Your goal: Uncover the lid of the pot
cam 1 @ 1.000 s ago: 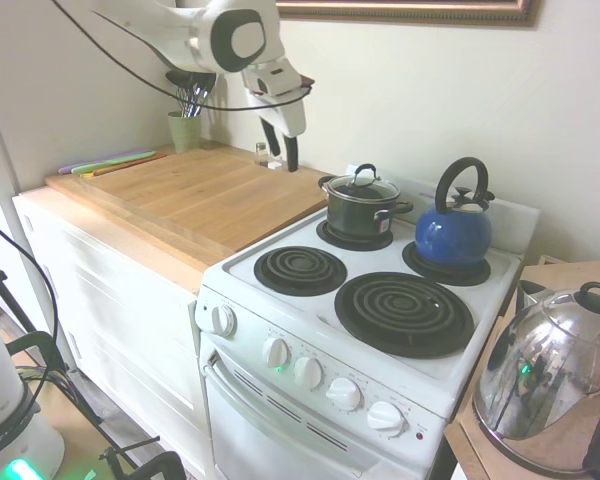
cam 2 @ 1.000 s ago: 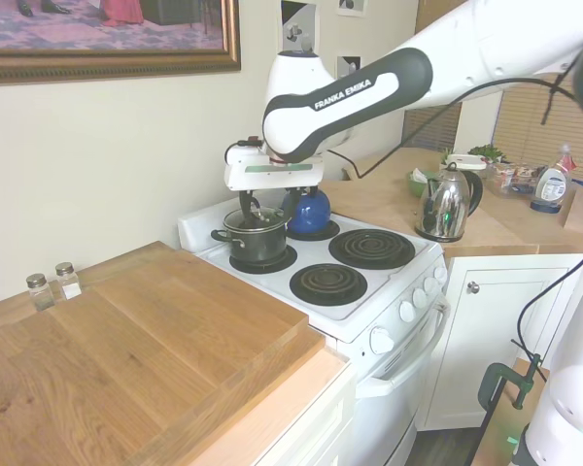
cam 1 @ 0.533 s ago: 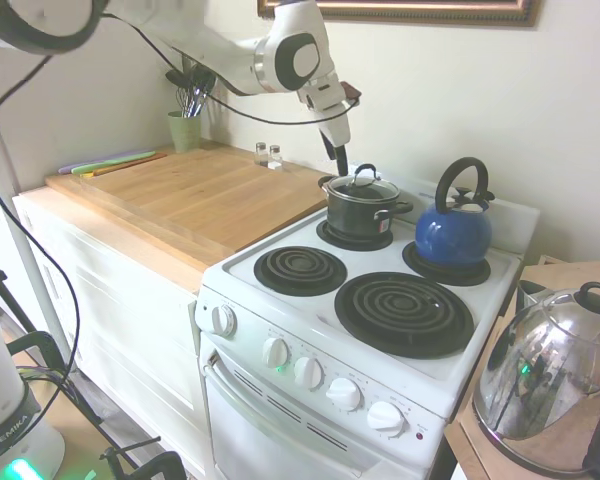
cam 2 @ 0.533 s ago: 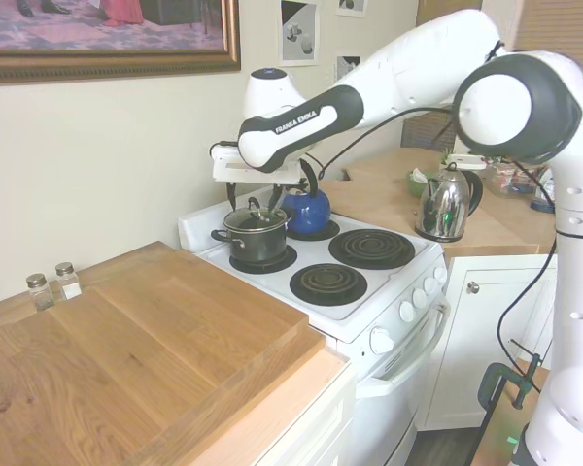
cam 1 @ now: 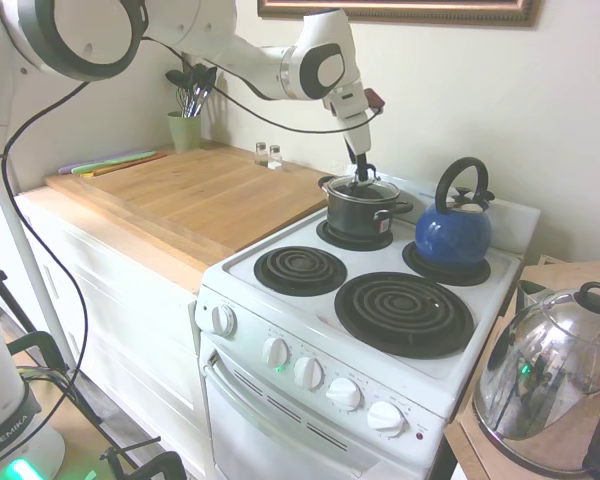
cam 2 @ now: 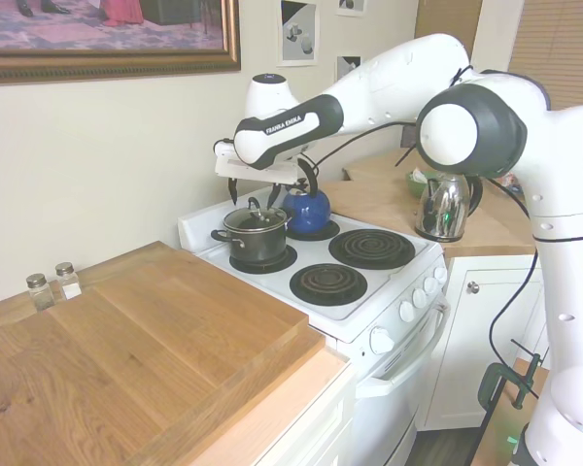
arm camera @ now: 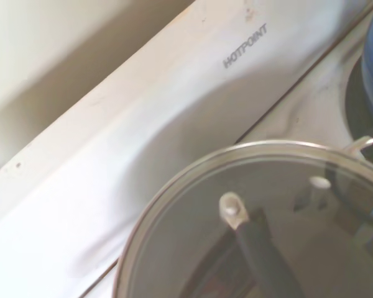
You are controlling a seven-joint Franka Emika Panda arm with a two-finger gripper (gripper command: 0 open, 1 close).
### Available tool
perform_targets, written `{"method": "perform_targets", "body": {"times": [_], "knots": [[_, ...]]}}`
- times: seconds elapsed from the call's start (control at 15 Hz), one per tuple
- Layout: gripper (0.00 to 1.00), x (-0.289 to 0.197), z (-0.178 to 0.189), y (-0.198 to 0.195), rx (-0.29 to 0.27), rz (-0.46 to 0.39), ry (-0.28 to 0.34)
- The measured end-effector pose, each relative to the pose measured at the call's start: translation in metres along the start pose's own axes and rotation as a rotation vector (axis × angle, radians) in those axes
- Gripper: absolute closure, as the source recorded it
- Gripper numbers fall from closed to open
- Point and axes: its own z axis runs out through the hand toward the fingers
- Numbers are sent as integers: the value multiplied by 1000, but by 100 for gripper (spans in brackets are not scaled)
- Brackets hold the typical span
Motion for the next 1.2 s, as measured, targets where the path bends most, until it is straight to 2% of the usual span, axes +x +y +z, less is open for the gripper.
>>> {"method": "perform_targets", "body": {"times": [1.2], "knots": [[100,-4,1,-5,-11,-7,-6]]}}
